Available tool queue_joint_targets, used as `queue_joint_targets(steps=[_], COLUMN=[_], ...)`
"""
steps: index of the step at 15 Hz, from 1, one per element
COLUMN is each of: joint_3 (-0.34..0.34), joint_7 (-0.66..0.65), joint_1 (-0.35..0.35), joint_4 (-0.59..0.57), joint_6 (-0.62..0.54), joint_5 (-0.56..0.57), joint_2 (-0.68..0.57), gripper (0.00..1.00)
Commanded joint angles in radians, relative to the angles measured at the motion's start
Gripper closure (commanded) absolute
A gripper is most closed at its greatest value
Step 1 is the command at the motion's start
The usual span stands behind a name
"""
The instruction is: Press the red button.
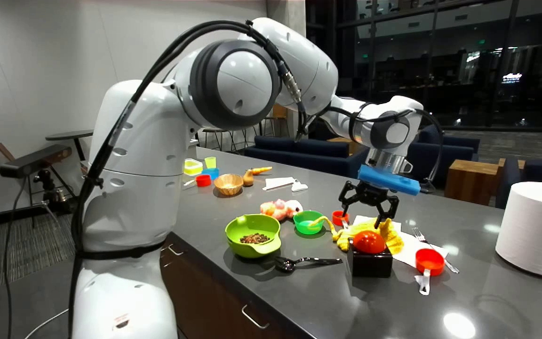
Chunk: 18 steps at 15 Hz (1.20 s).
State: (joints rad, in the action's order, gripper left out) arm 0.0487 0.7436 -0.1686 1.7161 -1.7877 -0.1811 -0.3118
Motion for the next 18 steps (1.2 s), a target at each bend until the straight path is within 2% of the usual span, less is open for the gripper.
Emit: queue_joint_targets(steps=[1, 13, 18], joint_3=[-0.005, -0.017, -0.021], joint_7=[0.0, -0.036, -0.088], joint_1=[-0.02, -0.015, 0.01], joint_4=[-0.025, -0.029, 0.003], joint_6=[0.037, 0.044, 0.039], joint_5=[-0.015, -0.007, 0.034], joint_2=[-0.022, -0.065, -0.084], gripper=[0.0, 0.0, 0.0])
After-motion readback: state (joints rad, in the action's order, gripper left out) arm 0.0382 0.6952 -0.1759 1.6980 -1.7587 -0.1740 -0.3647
